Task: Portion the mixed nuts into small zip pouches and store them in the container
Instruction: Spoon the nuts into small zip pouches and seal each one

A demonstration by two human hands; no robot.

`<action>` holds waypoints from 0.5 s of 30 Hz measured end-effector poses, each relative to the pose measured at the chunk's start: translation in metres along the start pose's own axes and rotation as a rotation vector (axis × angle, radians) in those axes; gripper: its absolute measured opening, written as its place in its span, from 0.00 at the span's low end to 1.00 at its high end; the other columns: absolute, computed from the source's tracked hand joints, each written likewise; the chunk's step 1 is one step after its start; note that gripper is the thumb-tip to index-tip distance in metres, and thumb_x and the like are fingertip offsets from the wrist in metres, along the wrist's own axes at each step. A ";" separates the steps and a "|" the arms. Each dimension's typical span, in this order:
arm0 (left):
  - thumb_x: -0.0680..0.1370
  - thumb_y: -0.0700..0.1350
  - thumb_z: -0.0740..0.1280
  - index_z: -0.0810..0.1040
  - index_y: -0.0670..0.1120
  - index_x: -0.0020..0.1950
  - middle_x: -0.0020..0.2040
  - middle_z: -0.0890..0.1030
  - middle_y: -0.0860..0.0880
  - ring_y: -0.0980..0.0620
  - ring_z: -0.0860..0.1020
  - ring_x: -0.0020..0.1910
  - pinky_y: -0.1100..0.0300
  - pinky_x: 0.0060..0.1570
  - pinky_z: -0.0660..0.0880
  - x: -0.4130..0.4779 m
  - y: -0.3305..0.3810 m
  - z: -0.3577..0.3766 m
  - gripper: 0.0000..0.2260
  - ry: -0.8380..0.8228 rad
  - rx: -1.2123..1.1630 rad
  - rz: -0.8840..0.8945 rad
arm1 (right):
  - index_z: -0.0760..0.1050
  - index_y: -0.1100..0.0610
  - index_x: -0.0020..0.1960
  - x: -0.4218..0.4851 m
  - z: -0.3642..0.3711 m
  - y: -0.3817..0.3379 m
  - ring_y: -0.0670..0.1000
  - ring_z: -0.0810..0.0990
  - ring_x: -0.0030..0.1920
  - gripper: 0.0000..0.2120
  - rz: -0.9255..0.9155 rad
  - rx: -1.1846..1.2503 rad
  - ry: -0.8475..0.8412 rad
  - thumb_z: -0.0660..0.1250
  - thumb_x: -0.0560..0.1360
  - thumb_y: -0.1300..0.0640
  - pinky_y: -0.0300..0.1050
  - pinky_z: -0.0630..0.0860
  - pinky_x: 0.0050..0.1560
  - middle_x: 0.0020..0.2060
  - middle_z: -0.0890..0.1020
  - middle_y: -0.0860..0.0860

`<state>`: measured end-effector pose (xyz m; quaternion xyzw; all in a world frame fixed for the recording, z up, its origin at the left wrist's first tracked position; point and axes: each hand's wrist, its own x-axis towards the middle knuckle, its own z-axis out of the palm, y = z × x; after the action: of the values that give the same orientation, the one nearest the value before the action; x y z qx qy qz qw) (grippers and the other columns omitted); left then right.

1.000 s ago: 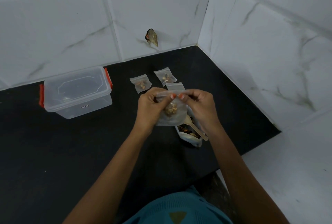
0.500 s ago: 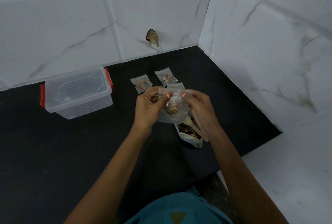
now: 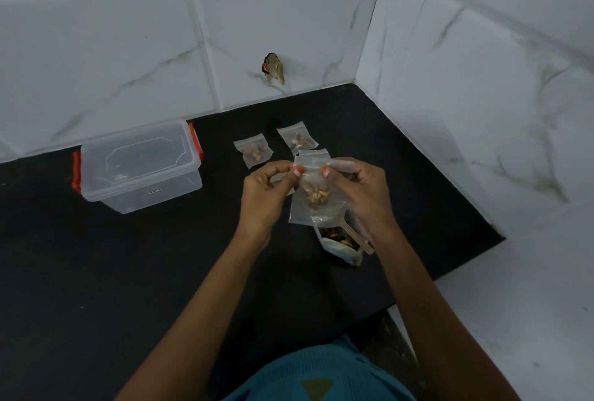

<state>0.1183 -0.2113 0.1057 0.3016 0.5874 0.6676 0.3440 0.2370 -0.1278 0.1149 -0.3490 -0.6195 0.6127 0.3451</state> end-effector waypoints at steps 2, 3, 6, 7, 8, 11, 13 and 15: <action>0.75 0.39 0.65 0.79 0.48 0.44 0.49 0.80 0.47 0.57 0.80 0.47 0.65 0.47 0.77 0.001 0.001 0.000 0.05 -0.023 0.010 0.040 | 0.78 0.60 0.51 -0.001 -0.001 0.000 0.43 0.82 0.45 0.08 0.033 0.001 -0.009 0.68 0.72 0.63 0.35 0.78 0.42 0.46 0.82 0.51; 0.75 0.38 0.65 0.78 0.47 0.44 0.49 0.79 0.48 0.57 0.79 0.47 0.65 0.46 0.77 0.001 0.002 0.000 0.05 -0.031 0.018 0.057 | 0.78 0.59 0.51 -0.001 -0.001 0.001 0.43 0.82 0.45 0.07 0.054 0.004 -0.011 0.67 0.72 0.62 0.34 0.77 0.41 0.46 0.81 0.51; 0.76 0.36 0.64 0.77 0.44 0.42 0.47 0.77 0.49 0.54 0.77 0.48 0.62 0.47 0.77 0.003 0.002 0.001 0.05 -0.023 0.028 0.085 | 0.77 0.57 0.49 0.000 -0.002 0.003 0.45 0.82 0.47 0.06 0.124 0.056 -0.035 0.67 0.73 0.61 0.40 0.78 0.47 0.46 0.82 0.51; 0.76 0.36 0.64 0.77 0.44 0.41 0.46 0.77 0.49 0.54 0.77 0.47 0.62 0.48 0.77 0.004 0.001 0.001 0.05 -0.016 0.021 0.088 | 0.77 0.56 0.49 0.000 -0.002 0.002 0.46 0.82 0.47 0.06 0.145 0.087 -0.048 0.67 0.72 0.61 0.42 0.78 0.48 0.46 0.82 0.51; 0.76 0.35 0.64 0.77 0.43 0.41 0.46 0.77 0.49 0.55 0.77 0.46 0.61 0.48 0.76 0.004 0.001 0.001 0.06 -0.013 0.014 0.086 | 0.77 0.56 0.50 0.000 -0.002 0.002 0.46 0.82 0.47 0.07 0.157 0.108 -0.065 0.67 0.72 0.60 0.42 0.78 0.48 0.46 0.83 0.51; 0.75 0.35 0.64 0.77 0.45 0.42 0.47 0.77 0.48 0.55 0.77 0.47 0.61 0.49 0.76 0.003 0.002 0.001 0.06 -0.035 0.018 0.089 | 0.78 0.57 0.51 -0.001 -0.002 0.000 0.47 0.83 0.47 0.09 0.143 0.090 -0.103 0.68 0.71 0.59 0.41 0.79 0.48 0.45 0.84 0.51; 0.75 0.36 0.65 0.78 0.47 0.42 0.48 0.78 0.46 0.56 0.78 0.48 0.64 0.48 0.77 0.001 0.001 0.003 0.06 -0.050 0.026 0.091 | 0.79 0.58 0.48 -0.001 -0.001 0.000 0.47 0.83 0.45 0.07 0.122 0.098 -0.099 0.69 0.70 0.61 0.42 0.79 0.47 0.41 0.84 0.50; 0.75 0.37 0.65 0.78 0.48 0.43 0.51 0.78 0.43 0.54 0.78 0.50 0.65 0.47 0.77 0.000 -0.001 0.004 0.06 -0.050 0.034 0.080 | 0.80 0.58 0.47 -0.001 0.000 0.000 0.50 0.83 0.45 0.06 0.106 0.123 -0.084 0.69 0.70 0.63 0.45 0.80 0.48 0.40 0.85 0.51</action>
<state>0.1212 -0.2089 0.1053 0.3473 0.5773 0.6630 0.3266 0.2370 -0.1288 0.1148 -0.3333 -0.5751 0.6814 0.3065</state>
